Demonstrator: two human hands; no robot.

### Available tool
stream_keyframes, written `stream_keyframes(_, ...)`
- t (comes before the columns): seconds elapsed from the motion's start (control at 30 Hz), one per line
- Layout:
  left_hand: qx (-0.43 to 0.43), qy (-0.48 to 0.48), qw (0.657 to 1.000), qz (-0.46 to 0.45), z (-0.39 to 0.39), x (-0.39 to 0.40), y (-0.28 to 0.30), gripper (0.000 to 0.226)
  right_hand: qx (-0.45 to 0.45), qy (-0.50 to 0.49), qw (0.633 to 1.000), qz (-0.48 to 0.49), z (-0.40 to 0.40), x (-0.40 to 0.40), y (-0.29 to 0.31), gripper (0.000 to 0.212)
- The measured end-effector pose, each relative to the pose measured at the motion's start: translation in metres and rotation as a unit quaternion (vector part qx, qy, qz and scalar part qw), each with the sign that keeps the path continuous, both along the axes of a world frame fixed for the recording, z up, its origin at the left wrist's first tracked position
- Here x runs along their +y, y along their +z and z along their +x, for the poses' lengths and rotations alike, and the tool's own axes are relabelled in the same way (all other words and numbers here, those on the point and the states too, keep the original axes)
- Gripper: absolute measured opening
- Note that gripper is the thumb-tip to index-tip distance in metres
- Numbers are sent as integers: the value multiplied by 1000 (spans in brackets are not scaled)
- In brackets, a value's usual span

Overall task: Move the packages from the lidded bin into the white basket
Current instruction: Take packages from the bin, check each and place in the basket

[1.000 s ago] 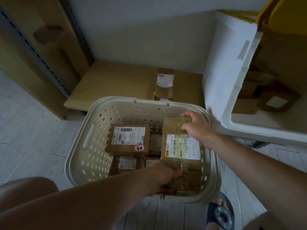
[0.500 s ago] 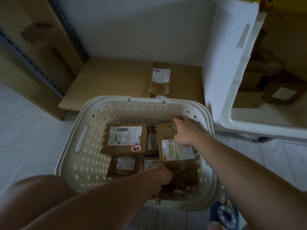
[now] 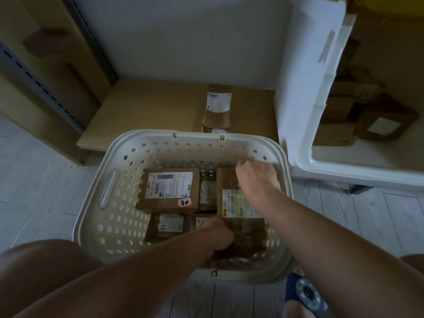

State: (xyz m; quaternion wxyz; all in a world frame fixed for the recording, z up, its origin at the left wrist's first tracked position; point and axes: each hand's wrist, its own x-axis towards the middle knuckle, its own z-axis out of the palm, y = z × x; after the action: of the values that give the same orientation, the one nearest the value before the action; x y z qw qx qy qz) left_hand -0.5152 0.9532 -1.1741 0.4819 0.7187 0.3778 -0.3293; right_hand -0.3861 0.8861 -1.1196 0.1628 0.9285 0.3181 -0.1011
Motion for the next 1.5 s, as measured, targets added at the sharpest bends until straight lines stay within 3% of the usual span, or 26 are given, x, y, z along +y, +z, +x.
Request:
stream_keyframes(0.1,-18,-67,998,3,1,15,28,27,0,23,1000,-12,-6,-8,5,28)
stream_keyframes(0.23,-133,-156,973,107,-2,35,70,45,-8,61,998,2,-9,-14,18,38)
stream_keyframes(0.4,-270,-161,932,180,-4,46,109,40,23,54,995,78,-25,-24,42,59)
stream_keyframes(0.53,-342,-181,894,225,-6,45,130,41,101,0,979,177,-39,-33,70,73)
stream_keyframes(0.73,-425,-171,847,270,-8,40,175,43,169,-54,938,299,-45,-50,124,71)
stream_keyframes(1.0,-499,-120,817,261,-10,34,209,34,105,-23,911,398,-49,-87,166,52)
stream_keyframes(1.2,-550,-177,788,214,6,-4,217,37,56,-71,870,486,-32,-121,184,41)
stream_keyframes(1.5,-588,-173,781,118,59,-72,224,39,11,-117,860,496,0,-179,191,44)
